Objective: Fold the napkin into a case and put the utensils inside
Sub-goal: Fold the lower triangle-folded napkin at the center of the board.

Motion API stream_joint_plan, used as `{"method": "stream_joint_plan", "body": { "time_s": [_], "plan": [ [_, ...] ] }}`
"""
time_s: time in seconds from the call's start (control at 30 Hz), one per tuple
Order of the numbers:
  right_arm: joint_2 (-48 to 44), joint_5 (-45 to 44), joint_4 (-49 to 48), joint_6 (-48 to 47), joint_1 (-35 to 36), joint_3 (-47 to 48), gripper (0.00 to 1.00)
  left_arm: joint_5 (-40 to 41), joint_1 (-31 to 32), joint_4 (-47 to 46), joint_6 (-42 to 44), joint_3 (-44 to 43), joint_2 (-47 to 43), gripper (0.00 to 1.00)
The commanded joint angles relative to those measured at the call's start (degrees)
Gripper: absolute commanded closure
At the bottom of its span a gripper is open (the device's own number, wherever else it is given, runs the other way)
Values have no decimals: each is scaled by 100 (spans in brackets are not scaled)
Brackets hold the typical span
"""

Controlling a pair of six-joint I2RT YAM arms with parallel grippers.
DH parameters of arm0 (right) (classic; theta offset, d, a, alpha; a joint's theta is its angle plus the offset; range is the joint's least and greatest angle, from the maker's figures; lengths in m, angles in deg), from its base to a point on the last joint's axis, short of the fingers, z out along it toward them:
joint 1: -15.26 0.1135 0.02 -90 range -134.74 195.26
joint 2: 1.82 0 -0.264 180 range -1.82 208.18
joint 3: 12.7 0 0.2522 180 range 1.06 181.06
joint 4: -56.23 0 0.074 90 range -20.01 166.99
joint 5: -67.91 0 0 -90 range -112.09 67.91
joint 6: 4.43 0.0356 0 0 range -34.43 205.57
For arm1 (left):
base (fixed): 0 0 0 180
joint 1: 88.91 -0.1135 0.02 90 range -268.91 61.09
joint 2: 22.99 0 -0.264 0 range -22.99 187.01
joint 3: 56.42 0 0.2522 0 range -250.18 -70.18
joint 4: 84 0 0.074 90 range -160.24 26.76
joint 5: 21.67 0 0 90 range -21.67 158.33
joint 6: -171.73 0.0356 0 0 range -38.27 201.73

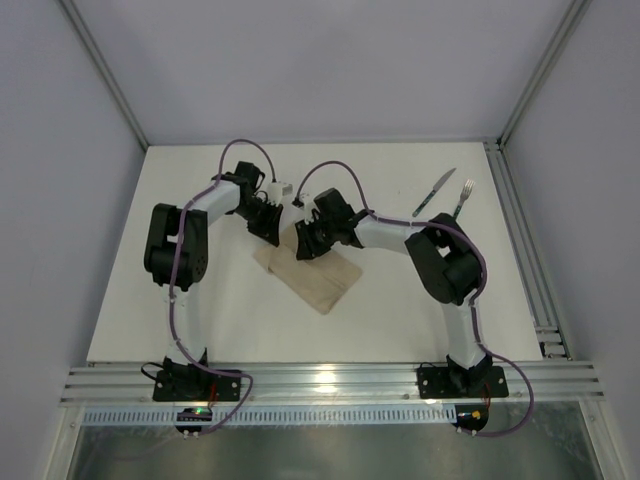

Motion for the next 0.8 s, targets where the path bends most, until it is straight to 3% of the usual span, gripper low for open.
{"method": "stream_joint_plan", "body": {
  "time_s": [0.0,0.13,0.17,0.27,0.4,0.53,0.67,0.77],
  "plan": [
    [127,-414,149,-146,55,2,74,-61,43,-49,-84,-100,-56,91],
    [242,-493,334,-102,55,11,95,-87,44,-66,-75,-100,-126,86],
    [259,-493,343,-93,55,3,96,-105,43,-66,-75,-100,-152,85],
    [277,-415,352,-102,37,2,96,-236,43,-49,-49,-100,-223,80],
    [268,-335,343,-93,-33,3,96,-307,-27,-40,-5,-109,-451,67],
    [312,-283,343,-102,-68,11,96,-430,-211,-22,4,-109,-855,61],
    [347,-212,317,-75,-77,3,96,-290,-352,232,267,83,-1189,59],
    [347,-203,308,-75,-77,-6,96,-1,-378,286,496,496,-1251,65]
  ]
}}
